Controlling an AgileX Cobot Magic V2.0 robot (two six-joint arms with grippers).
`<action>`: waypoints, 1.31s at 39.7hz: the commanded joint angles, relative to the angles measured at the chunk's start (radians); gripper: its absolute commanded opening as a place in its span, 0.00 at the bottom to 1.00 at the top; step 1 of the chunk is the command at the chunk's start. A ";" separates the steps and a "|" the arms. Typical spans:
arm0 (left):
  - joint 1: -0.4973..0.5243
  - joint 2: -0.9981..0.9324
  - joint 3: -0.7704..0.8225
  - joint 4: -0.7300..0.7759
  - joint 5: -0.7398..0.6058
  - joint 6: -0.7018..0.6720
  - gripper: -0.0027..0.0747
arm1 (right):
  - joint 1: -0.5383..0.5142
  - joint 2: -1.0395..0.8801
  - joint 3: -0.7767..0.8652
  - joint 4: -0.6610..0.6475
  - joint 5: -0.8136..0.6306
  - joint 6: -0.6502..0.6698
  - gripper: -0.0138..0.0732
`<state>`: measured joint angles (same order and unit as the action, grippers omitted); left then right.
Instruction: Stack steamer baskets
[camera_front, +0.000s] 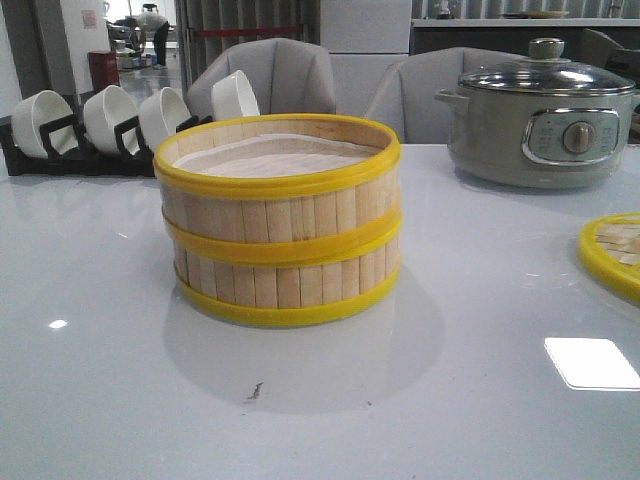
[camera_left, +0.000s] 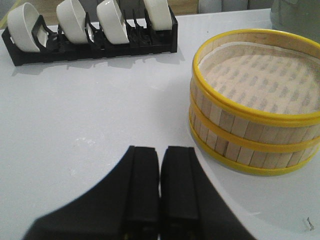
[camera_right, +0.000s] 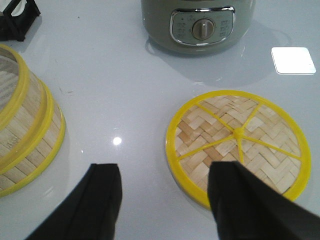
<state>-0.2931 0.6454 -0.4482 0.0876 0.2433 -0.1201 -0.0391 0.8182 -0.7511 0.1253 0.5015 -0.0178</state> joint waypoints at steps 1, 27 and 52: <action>0.002 -0.002 -0.029 0.002 -0.089 -0.010 0.14 | -0.004 -0.003 -0.038 0.000 -0.068 -0.003 0.73; 0.002 -0.002 -0.029 0.002 -0.089 -0.010 0.14 | -0.004 -0.003 -0.038 0.012 -0.015 -0.003 0.72; 0.002 -0.002 -0.029 0.002 -0.089 -0.010 0.14 | -0.004 0.125 -0.054 0.011 -0.166 -0.003 0.61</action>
<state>-0.2931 0.6454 -0.4482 0.0891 0.2418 -0.1224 -0.0391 0.9130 -0.7609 0.1334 0.4106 -0.0171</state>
